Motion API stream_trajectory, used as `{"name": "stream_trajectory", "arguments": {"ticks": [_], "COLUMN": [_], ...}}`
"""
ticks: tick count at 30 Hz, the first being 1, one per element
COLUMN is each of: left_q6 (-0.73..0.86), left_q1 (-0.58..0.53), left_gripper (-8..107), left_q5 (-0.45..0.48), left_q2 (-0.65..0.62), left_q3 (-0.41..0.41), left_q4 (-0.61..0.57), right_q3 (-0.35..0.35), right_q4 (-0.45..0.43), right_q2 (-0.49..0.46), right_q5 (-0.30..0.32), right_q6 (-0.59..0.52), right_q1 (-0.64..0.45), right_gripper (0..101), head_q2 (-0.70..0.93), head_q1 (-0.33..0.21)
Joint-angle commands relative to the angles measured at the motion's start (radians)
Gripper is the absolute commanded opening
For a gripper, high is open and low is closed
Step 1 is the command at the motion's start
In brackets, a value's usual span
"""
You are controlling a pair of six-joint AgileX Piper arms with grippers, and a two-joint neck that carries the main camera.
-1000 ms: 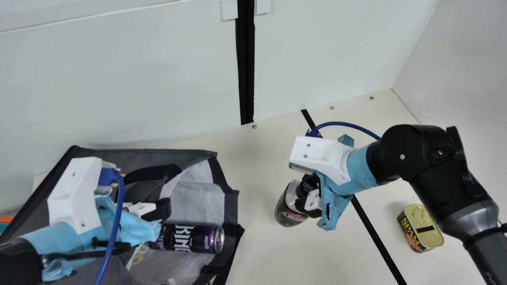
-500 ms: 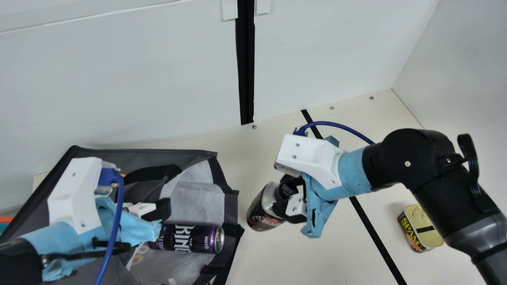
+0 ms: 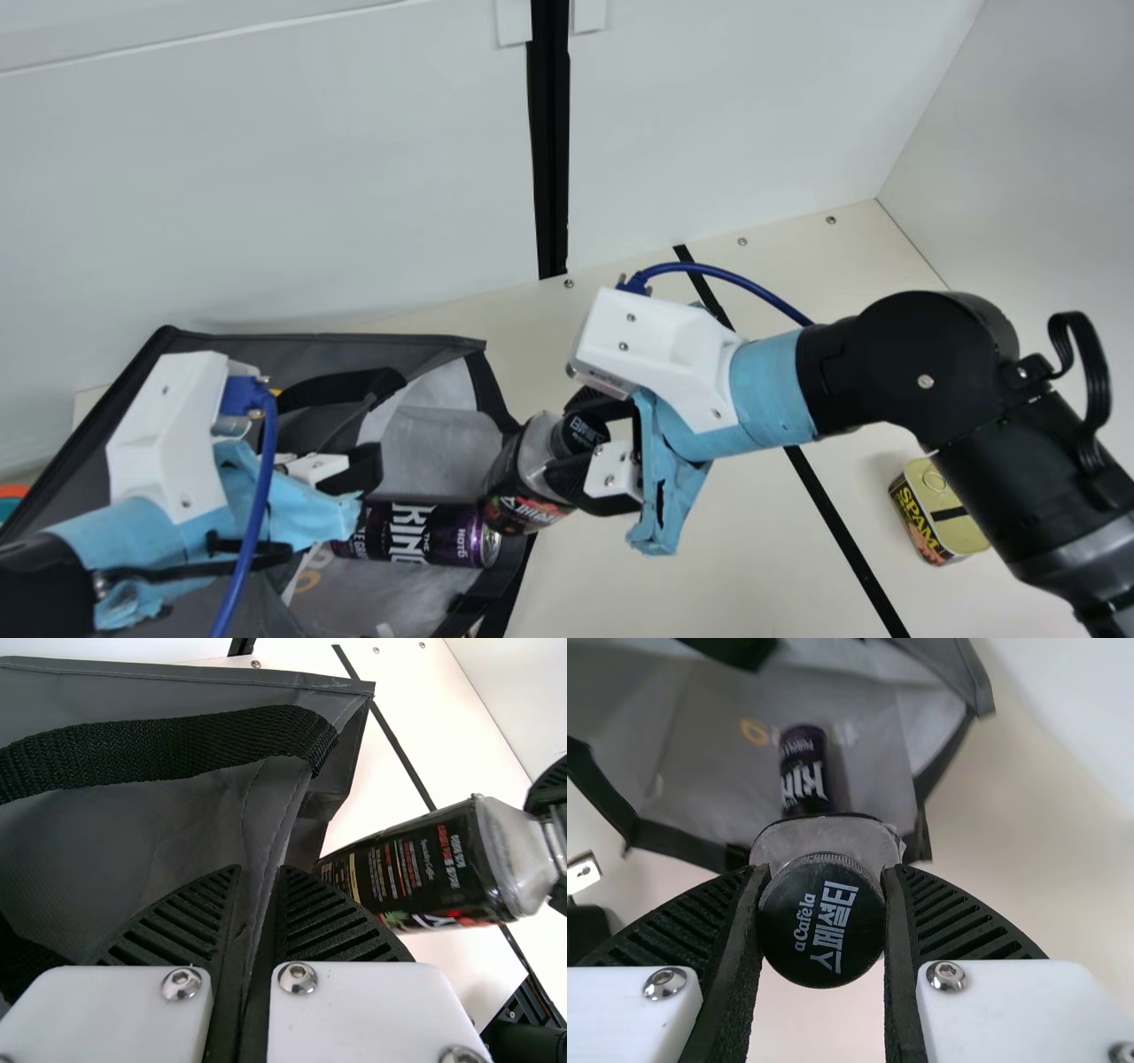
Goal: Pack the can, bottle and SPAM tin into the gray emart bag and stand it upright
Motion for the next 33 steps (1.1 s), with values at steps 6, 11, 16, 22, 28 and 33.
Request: {"name": "stream_trajectory", "arguments": {"ticks": [6, 11, 16, 22, 28, 33], "left_q6": [0.000, 0.000, 0.000, 0.000, 0.000, 0.000], "left_q1": [0.000, 0.000, 0.000, 0.000, 0.000, 0.000], "left_gripper": [-8, -8, -8, -8, -8, -8], "left_q5": [0.000, 0.000, 0.000, 0.000, 0.000, 0.000], "left_q2": [0.000, 0.000, 0.000, 0.000, 0.000, 0.000], "left_q3": [0.000, 0.000, 0.000, 0.000, 0.000, 0.000], "left_q4": [0.000, 0.000, 0.000, 0.000, 0.000, 0.000], "right_q3": [-0.035, -0.046, -0.052, -0.053, -0.060, -0.068], "right_q4": [0.041, 0.072, 0.096, 0.119, 0.144, 0.174], "right_q2": [0.002, 0.009, 0.019, 0.036, 0.056, 0.076], "right_q5": [-0.002, -0.002, -0.002, -0.002, -0.002, -0.002], "right_q6": [0.004, 0.000, -0.003, -0.009, -0.015, -0.033], "right_q1": [0.022, 0.026, 0.026, 0.024, 0.025, 0.020], "right_gripper": [0, 0, 0, 0, 0, 0], "head_q2": [-0.002, -0.002, -0.002, -0.002, -0.002, -0.002], "head_q1": [-0.023, -0.023, -0.023, -0.023, -0.023, -0.023]}}
